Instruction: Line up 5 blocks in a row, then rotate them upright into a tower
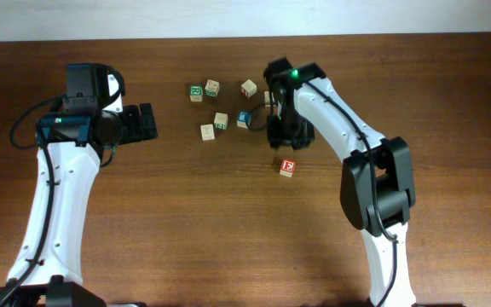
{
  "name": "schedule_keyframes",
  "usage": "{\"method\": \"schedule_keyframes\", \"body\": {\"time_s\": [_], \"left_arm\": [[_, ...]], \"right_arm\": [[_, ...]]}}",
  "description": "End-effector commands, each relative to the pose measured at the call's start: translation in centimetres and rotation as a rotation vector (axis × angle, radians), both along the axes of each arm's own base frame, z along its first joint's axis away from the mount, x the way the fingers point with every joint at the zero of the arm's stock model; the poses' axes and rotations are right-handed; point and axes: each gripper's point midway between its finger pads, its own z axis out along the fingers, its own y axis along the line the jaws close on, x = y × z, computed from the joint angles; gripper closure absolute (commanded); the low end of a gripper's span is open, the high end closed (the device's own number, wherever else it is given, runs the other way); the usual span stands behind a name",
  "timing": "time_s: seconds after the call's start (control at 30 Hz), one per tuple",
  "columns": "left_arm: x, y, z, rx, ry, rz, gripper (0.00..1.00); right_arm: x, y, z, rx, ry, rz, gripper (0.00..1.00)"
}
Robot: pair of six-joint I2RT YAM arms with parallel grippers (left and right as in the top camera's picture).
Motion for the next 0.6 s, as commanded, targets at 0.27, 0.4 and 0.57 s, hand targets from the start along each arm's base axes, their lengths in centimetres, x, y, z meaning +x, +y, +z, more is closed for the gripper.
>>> {"method": "schedule_keyframes", "body": {"time_s": [0.27,0.4,0.57], "left_arm": [[0.3,0.3,0.8,0.003,-0.020,0.018,0.01],[0.3,0.3,0.8,0.003,-0.020,0.018,0.01],[0.3,0.3,0.8,0.003,-0.020,0.018,0.01]], "right_arm": [[8.3,8.9,1.7,0.187,-0.360,-0.082,0.47],[8.6,9.0,-0.7,0.087,-0.393,-0.167,0.45],[9.1,9.2,-2.9,0.078,-0.390,-0.184,0.54]]}}
